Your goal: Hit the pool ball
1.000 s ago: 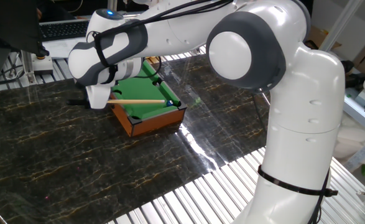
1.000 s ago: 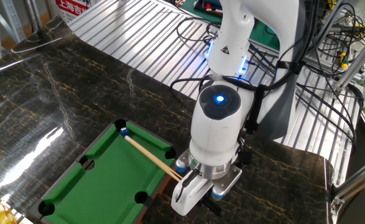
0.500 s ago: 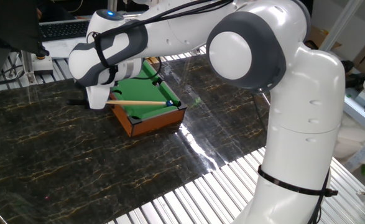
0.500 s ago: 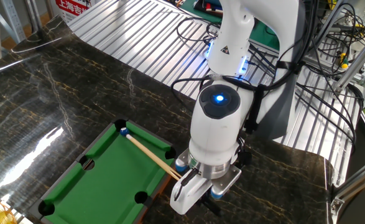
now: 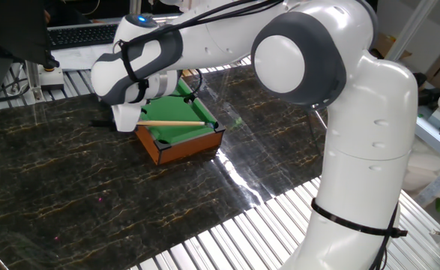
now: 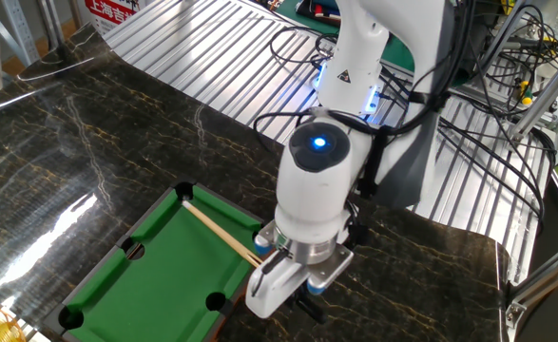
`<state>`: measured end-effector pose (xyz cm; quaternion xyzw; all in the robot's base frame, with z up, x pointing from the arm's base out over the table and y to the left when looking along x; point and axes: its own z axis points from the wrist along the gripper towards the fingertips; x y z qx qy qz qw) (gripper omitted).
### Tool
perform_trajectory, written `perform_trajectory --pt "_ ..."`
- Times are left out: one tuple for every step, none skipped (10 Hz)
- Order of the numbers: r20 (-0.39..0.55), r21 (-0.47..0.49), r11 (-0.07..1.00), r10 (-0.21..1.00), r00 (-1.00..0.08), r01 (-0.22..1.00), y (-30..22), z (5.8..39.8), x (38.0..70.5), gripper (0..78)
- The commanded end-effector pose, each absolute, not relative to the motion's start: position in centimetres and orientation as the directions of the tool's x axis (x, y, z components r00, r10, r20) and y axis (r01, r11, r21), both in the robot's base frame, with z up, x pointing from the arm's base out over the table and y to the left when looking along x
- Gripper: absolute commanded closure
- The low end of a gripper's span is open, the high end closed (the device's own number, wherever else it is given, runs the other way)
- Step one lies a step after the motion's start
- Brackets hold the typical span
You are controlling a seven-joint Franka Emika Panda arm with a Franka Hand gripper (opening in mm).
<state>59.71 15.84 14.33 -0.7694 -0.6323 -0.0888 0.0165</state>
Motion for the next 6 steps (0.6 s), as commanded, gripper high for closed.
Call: perform_trajectory --pt "0.143 0.094 -0.187 0.975 0.173 0.978 18.7 15.6 60.1 76.4" --pt "0.141 0.101 -0.138 0.982 0.123 0.985 19.7 16.0 60.1 76.4" --pt "0.138 0.114 -0.068 0.989 0.052 0.991 20.4 16.3 60.0 76.4" --pt "0.132 0.127 0.0 0.991 -0.017 0.992 20.7 16.5 60.0 76.4" --pt "0.121 0.136 0.058 0.99 -0.075 0.989 20.7 16.6 60.1 76.4" --pt "0.116 0.143 0.09 0.987 -0.107 0.986 20.7 16.6 60.1 76.4"
